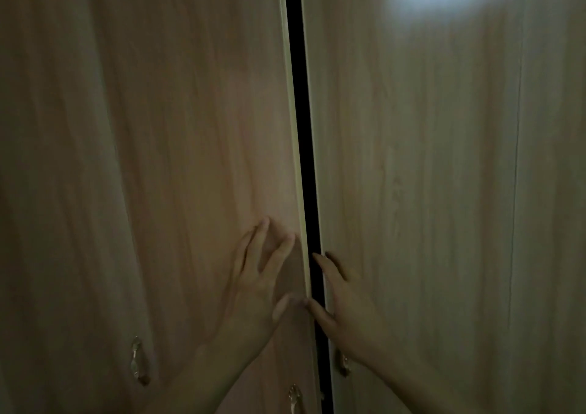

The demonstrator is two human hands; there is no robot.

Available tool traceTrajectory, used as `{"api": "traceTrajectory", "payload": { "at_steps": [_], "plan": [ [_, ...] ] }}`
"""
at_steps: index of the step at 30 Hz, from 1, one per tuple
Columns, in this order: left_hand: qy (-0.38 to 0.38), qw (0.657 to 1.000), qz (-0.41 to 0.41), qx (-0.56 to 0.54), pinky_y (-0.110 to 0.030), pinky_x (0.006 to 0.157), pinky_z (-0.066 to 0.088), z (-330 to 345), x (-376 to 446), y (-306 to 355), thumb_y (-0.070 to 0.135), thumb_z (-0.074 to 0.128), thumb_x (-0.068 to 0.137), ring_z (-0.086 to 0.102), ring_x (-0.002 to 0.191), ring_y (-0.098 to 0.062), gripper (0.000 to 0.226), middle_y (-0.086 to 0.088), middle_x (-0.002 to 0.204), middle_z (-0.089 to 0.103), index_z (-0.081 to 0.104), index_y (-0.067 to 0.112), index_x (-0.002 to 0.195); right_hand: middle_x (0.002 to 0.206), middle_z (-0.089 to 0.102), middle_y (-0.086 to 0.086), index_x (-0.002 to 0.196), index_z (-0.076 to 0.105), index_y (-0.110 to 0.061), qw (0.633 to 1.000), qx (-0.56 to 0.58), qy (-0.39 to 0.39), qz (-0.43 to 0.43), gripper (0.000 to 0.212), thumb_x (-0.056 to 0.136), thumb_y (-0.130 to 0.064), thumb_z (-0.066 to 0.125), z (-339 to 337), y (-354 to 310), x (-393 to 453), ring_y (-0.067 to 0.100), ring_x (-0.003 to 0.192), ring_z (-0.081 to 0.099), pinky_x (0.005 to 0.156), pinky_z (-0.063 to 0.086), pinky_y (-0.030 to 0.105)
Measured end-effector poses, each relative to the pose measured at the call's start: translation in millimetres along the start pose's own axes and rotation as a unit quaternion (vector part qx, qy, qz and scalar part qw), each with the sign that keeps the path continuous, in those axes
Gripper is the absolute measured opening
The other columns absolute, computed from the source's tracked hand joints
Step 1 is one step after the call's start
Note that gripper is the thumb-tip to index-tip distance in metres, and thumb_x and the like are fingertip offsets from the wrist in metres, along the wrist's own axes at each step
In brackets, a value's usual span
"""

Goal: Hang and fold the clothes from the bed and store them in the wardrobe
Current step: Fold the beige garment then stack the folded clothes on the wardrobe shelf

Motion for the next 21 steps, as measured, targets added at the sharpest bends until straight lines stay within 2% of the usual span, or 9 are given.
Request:
{"api": "traceTrajectory", "payload": {
  "at_steps": [4, 6, 8, 11, 14, 18, 21],
  "plan": [
    [-0.014, 0.999, 0.011, 0.035, -0.045, 0.117, 0.028, 16.0, 10.8, -7.7, 0.038, 0.091, 0.062, 0.018, 0.149, -0.03, 0.113, -0.009, 0.165, 0.008, 0.026, 0.03, 0.155, 0.164, 0.005, 0.001, 0.154, 0.007, -0.033, 0.997, -0.072, -0.001, 0.002, 0.094, 0.083, -0.065, 0.058, -7.8, 12.0, 21.6, 0.015, 0.15, 0.007, 0.121, 0.022, 0.037],
    [-0.03, 0.997, 0.018, 0.069, -0.048, 0.117, 0.03, 25.7, 14.6, -10.5, 0.045, 0.089, 0.062, 0.016, 0.15, -0.033, 0.119, -0.011, 0.166, 0.004, 0.019, 0.031, 0.157, 0.164, -0.006, 0.001, 0.155, 0.002, -0.03, 0.991, -0.131, 0.019, 0.007, 0.111, 0.071, -0.076, 0.059, -18.0, 15.4, 35.4, 0.017, 0.151, -0.006, 0.122, 0.013, 0.04],
    [-0.043, 0.994, 0.019, 0.103, -0.046, 0.118, 0.025, 37.2, 18.3, -13.8, 0.053, 0.086, 0.061, 0.01, 0.151, -0.034, 0.125, -0.012, 0.166, -0.001, 0.01, 0.031, 0.158, 0.162, -0.02, 0.001, 0.155, -0.007, -0.028, 0.981, -0.186, 0.038, 0.03, 0.129, 0.059, -0.084, 0.059, -26.5, 23.8, 46.7, 0.019, 0.148, -0.02, 0.12, 0.002, 0.04],
    [-0.066, 0.988, 0.008, 0.139, -0.046, 0.121, 0.017, 55.8, 26.9, -18.8, 0.06, 0.08, 0.067, -0.008, 0.152, -0.033, 0.131, -0.011, 0.164, -0.018, -0.012, 0.033, 0.156, 0.159, -0.033, 0.002, 0.152, -0.022, -0.024, 0.969, -0.229, 0.051, 0.074, 0.145, 0.053, -0.088, 0.061, -30.8, 42.0, 56.4, 0.021, 0.145, -0.031, 0.119, -0.006, 0.042],
    [-0.095, 0.984, 0.008, 0.148, -0.05, 0.123, 0.013, 77.4, 35.8, -24.1, 0.055, 0.08, 0.07, -0.03, 0.147, -0.033, 0.137, -0.01, 0.158, -0.037, -0.028, 0.033, 0.151, 0.155, -0.04, 0.002, 0.148, -0.032, -0.022, 0.967, -0.235, 0.046, 0.091, 0.147, 0.055, -0.089, 0.06, -27.3, 58.6, 65.6, 0.02, 0.142, -0.038, 0.118, -0.012, 0.045],
    [-0.109, 0.981, 0.01, 0.159, -0.05, 0.124, 0.012, 97.0, 46.4, -32.9, 0.054, 0.085, 0.06, -0.031, 0.146, -0.034, 0.146, -0.011, 0.158, -0.036, -0.026, 0.03, 0.152, 0.151, -0.045, 0.003, 0.15, -0.026, -0.019, 0.955, -0.281, 0.029, 0.094, 0.138, 0.061, -0.089, 0.054, -16.1, 74.7, 80.7, 0.023, 0.139, -0.042, 0.119, -0.009, 0.052],
    [-0.089, 0.984, 0.0, 0.155, -0.049, 0.122, 0.017, 108.5, 54.4, -40.3, 0.049, 0.091, 0.051, -0.015, 0.151, -0.037, 0.147, -0.014, 0.164, -0.019, -0.006, 0.026, 0.158, 0.154, -0.041, 0.006, 0.151, -0.026, -0.015, 0.947, -0.302, 0.036, 0.101, 0.143, 0.061, -0.087, 0.058, -7.2, 83.8, 86.0, 0.027, 0.142, -0.038, 0.12, -0.005, 0.055]
  ]
}}
Point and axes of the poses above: each hand's wrist, its own x-axis towards the middle knuckle, its own z-axis out of the palm, y = z × x, the point moved 10 cm from there along x, towards the middle knuckle
